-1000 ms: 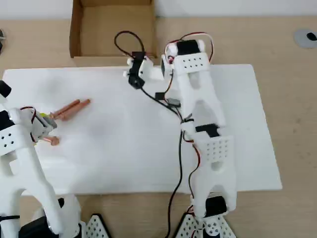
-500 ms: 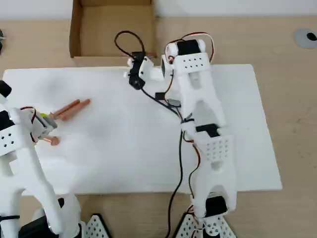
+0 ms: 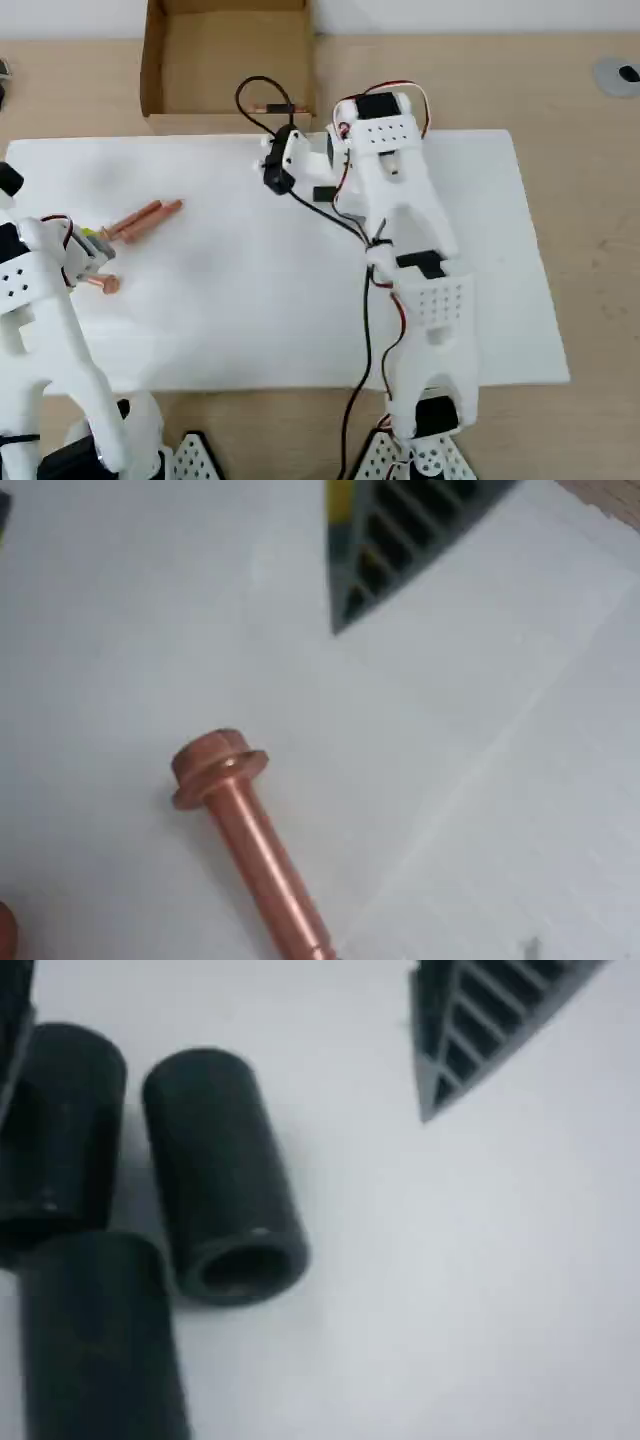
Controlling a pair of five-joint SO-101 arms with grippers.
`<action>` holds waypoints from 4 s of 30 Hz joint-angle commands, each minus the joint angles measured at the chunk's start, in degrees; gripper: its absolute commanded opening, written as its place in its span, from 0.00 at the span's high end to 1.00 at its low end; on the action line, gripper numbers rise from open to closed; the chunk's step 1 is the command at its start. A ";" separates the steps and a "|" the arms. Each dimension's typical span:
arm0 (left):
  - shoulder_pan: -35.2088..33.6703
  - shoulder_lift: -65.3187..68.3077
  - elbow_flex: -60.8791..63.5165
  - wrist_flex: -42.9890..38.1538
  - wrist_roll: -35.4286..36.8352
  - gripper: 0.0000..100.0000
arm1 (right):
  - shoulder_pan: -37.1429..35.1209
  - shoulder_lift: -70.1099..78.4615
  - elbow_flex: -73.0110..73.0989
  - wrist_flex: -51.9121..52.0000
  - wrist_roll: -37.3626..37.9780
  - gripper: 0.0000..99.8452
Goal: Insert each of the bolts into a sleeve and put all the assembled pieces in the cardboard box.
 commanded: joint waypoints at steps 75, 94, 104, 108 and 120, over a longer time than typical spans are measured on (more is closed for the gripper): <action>0.70 -0.13 0.00 -0.70 -5.45 0.75 | 1.19 -6.90 -19.03 4.84 -4.40 0.80; 6.24 -23.78 17.49 -7.30 -8.35 0.75 | -4.09 -45.32 32.40 2.81 -6.77 0.80; 5.98 -29.41 22.24 -8.18 -8.35 0.75 | -4.18 -36.09 37.41 -5.80 -6.68 0.80; 5.98 -29.41 22.33 -8.18 -8.35 0.75 | -4.18 -31.60 37.41 -7.91 -6.68 0.80; 6.15 -29.41 22.33 -8.18 -8.44 0.75 | -3.82 -25.01 35.12 -13.01 -5.71 0.80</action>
